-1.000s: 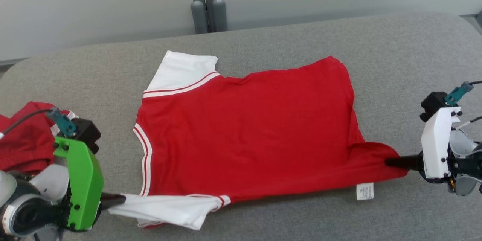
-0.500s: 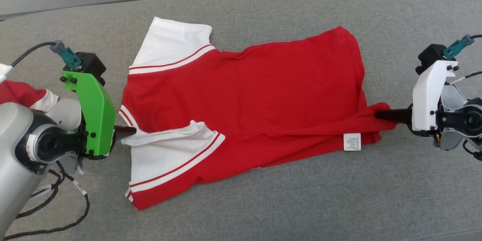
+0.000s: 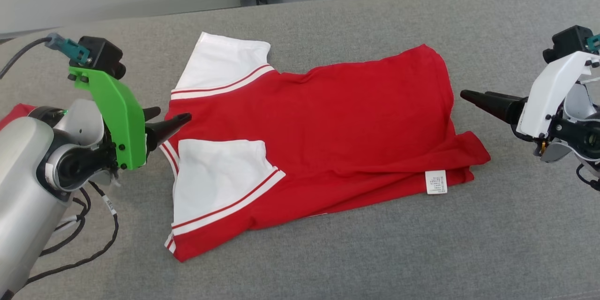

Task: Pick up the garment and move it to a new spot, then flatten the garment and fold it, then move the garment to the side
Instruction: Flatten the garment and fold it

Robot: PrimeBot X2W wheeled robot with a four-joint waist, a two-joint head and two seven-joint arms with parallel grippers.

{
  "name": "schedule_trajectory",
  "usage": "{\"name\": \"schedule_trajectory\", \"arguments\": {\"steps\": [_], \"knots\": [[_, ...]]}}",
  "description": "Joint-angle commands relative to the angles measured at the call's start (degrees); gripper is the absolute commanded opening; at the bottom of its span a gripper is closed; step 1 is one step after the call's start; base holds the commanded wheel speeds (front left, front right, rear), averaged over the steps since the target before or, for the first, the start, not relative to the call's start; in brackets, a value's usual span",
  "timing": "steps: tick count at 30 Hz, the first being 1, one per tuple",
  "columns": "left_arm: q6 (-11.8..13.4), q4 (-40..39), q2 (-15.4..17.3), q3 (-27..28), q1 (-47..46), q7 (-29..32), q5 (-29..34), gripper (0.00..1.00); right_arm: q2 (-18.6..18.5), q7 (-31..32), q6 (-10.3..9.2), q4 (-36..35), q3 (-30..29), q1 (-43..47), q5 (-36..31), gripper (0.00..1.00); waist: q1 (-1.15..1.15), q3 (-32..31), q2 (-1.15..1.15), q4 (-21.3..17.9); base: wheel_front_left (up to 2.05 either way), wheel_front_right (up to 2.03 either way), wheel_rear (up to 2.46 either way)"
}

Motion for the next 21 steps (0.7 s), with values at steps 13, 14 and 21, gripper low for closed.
{"name": "schedule_trajectory", "arguments": {"steps": [13, 14, 21], "knots": [[7.9, -9.2, 1.8, 7.1, 14.9, -32.9, 11.0, 1.0, -2.4, -36.7, 0.03, -7.7, -9.7, 15.9, -15.9, 1.0, 0.0, -8.4, 0.0, 1.7, 0.0, 0.0, 0.0], [9.2, -10.1, 2.3, 7.4, 16.2, -35.0, 12.3, 1.0, -1.8, -37.0, 0.03, -7.0, -12.0, 16.9, -18.3, 1.0, 0.0, -8.7, 0.0, 1.6, 0.0, 0.0, 0.0], [17.3, -16.5, 1.8, 10.9, 27.6, -50.4, 16.1, 1.0, 11.2, -37.1, 0.03, -11.3, -39.0, 33.1, -40.3, 1.0, 0.0, -9.9, 0.0, 1.5, 0.0, 0.0, 0.0]]}}
